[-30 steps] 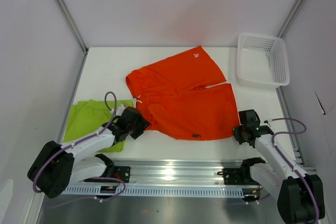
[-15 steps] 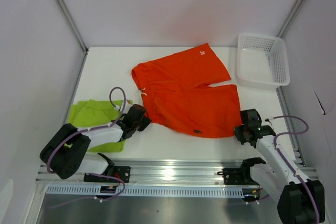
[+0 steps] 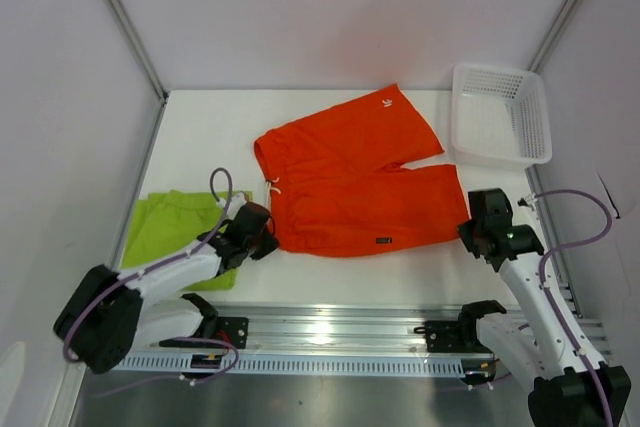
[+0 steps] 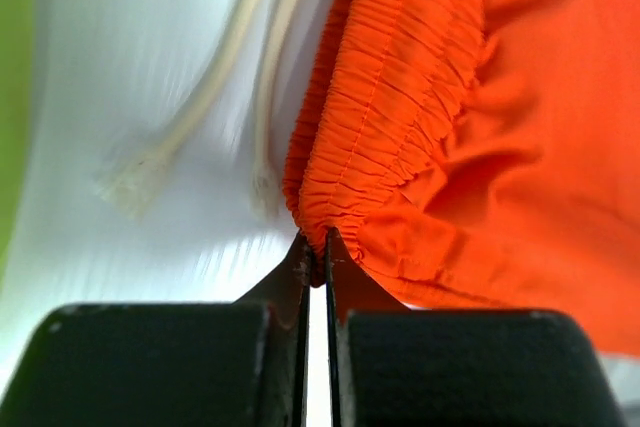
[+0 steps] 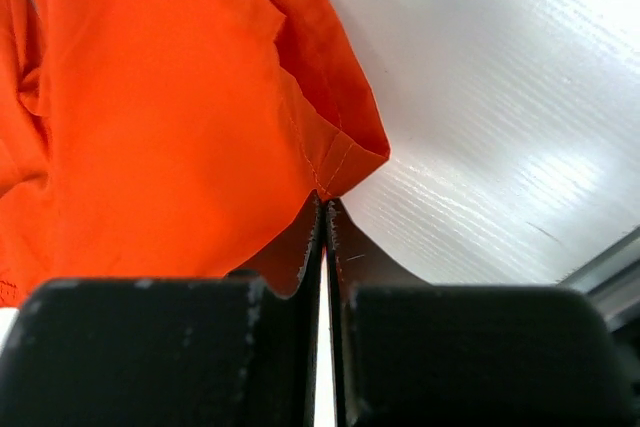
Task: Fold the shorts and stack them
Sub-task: Fold the shorts
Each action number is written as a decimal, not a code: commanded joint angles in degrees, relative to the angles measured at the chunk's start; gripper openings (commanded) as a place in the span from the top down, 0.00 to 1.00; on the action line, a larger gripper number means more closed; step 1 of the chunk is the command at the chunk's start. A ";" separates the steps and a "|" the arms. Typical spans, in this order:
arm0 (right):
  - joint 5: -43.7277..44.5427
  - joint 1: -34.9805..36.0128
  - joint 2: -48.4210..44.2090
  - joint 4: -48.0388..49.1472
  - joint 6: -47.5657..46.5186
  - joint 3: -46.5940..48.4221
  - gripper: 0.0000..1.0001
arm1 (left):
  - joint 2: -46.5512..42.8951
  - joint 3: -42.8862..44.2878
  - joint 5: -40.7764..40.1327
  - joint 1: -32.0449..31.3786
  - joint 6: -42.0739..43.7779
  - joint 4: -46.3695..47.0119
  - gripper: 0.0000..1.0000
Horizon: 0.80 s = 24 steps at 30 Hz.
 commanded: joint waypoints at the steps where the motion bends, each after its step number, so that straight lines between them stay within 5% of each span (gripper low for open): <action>1: 5.32 -0.42 1.33 -4.43 -5.93 6.53 1.00 | -9.49 2.66 5.36 -0.28 7.23 -19.82 1.00; 5: 7.96 -0.51 1.25 -8.05 -8.31 13.29 1.00 | -19.51 4.07 10.27 -0.28 6.45 -27.05 1.00; 14: 8.41 -0.07 1.16 -7.97 -13.14 22.27 1.00 | -22.43 9.33 16.71 -0.28 6.53 -33.64 1.00; 24: 1.91 0.19 5.37 5.72 -21.14 30.53 1.00 | -21.56 26.20 10.30 -0.02 6.97 -43.75 1.00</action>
